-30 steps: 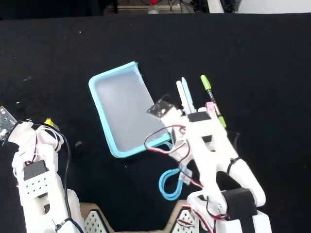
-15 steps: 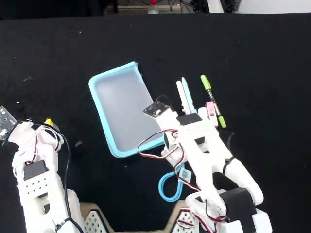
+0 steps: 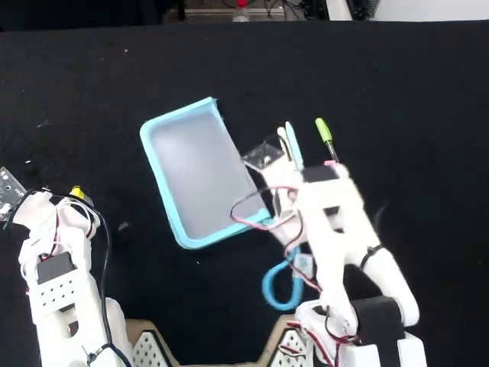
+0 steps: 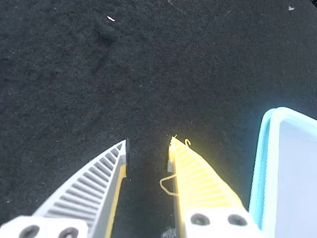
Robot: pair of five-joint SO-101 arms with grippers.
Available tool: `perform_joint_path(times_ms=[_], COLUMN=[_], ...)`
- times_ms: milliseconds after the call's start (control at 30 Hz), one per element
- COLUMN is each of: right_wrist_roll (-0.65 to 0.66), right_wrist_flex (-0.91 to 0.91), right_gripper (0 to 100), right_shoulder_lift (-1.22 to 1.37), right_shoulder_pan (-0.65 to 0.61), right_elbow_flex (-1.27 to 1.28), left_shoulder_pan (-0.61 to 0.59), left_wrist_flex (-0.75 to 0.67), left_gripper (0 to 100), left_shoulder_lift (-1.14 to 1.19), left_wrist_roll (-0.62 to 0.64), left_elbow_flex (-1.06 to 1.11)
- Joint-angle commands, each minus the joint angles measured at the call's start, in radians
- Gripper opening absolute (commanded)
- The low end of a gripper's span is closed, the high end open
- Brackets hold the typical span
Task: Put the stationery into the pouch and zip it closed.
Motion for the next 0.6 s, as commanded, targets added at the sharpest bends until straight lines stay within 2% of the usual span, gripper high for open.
perform_joint_path(times_ms=[0, 200, 300, 433, 567], right_wrist_roll=[0.261, 0.451, 0.503, 0.493, 0.362], right_wrist_flex=[0.183, 0.190, 0.175, 0.069, -0.021], right_gripper=[1.1, 1.2, 1.8, 11.2, 18.0], right_shoulder_lift=[-0.004, -0.002, -0.002, -0.002, -0.002], right_shoulder_pan=[0.049, 0.094, 0.098, 0.092, 0.091], right_elbow_flex=[-0.186, -0.122, -0.050, 0.054, 0.082], left_shoulder_pan=[0.007, 0.007, 0.007, 0.007, 0.007], left_wrist_flex=[-0.020, -0.020, -0.020, -0.020, -0.020], left_gripper=[14, 14, 14, 14, 14], left_shoulder_lift=[-0.011, -0.011, -0.011, -0.011, -0.011], left_wrist_roll=[0.005, 0.005, 0.005, 0.005, 0.005], left_elbow_flex=[-0.062, -0.062, -0.062, -0.062, -0.064])
